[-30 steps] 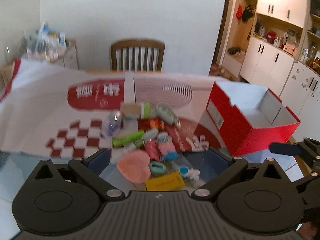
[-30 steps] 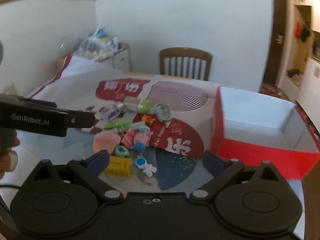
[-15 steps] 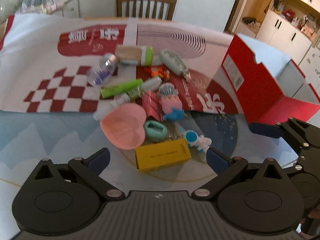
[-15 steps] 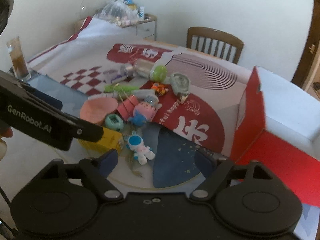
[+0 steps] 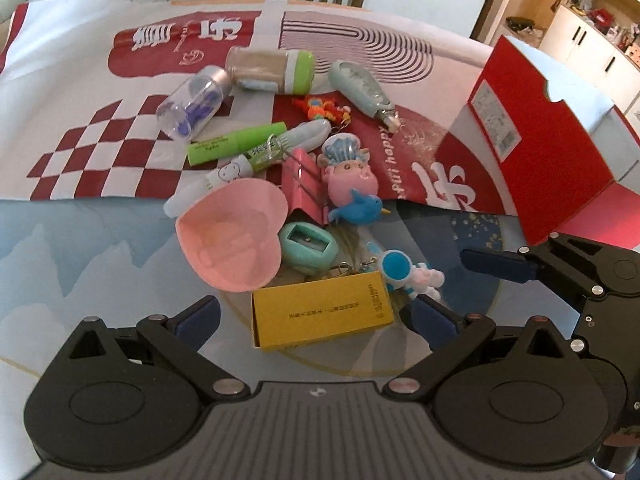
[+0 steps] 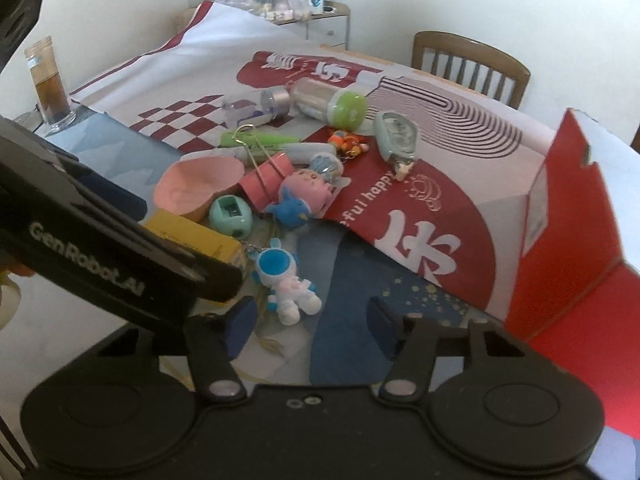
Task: Organize rigid objects
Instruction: 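Grasp the yellow box with the left tool while the right tool grasps the astronaut keychain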
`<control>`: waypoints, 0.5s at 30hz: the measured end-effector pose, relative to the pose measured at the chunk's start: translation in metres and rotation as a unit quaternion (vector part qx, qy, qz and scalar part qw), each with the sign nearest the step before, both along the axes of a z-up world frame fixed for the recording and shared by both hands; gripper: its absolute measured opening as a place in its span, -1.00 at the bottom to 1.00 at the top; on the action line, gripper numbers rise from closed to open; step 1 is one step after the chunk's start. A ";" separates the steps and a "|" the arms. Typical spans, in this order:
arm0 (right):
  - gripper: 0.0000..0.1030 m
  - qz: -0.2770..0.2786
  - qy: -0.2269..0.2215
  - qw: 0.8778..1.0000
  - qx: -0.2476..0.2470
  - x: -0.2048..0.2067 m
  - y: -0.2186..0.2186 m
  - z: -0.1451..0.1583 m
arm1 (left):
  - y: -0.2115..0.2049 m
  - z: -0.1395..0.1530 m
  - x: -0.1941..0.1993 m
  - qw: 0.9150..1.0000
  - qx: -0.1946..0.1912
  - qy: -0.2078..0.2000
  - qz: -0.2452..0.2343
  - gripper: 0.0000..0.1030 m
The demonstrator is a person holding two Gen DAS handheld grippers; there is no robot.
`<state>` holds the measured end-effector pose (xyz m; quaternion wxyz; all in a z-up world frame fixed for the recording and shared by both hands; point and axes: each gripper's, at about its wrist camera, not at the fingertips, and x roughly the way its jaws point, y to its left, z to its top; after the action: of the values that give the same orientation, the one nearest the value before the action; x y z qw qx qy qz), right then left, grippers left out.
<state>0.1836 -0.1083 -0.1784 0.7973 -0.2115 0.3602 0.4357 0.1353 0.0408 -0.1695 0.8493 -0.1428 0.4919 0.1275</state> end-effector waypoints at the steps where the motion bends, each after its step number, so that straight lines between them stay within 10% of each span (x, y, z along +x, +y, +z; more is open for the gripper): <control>1: 0.05 0.003 0.001 1.000 0.000 0.001 0.002 -0.001 | 0.001 -0.001 0.000 1.000 -0.001 0.000 0.003 0.97; 9: -0.24 0.025 0.000 1.000 0.006 0.002 0.014 -0.003 | 0.007 -0.005 -0.002 1.000 -0.018 -0.004 0.016 0.48; 15: -0.46 0.030 -0.005 1.000 0.003 0.000 0.016 -0.003 | 0.011 -0.004 -0.006 0.999 -0.026 -0.005 0.025 0.48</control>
<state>0.1836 -0.0925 -0.1815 0.7862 -0.2220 0.3486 0.4595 0.1296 0.0520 -0.1739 0.8441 -0.1777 0.4873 0.1357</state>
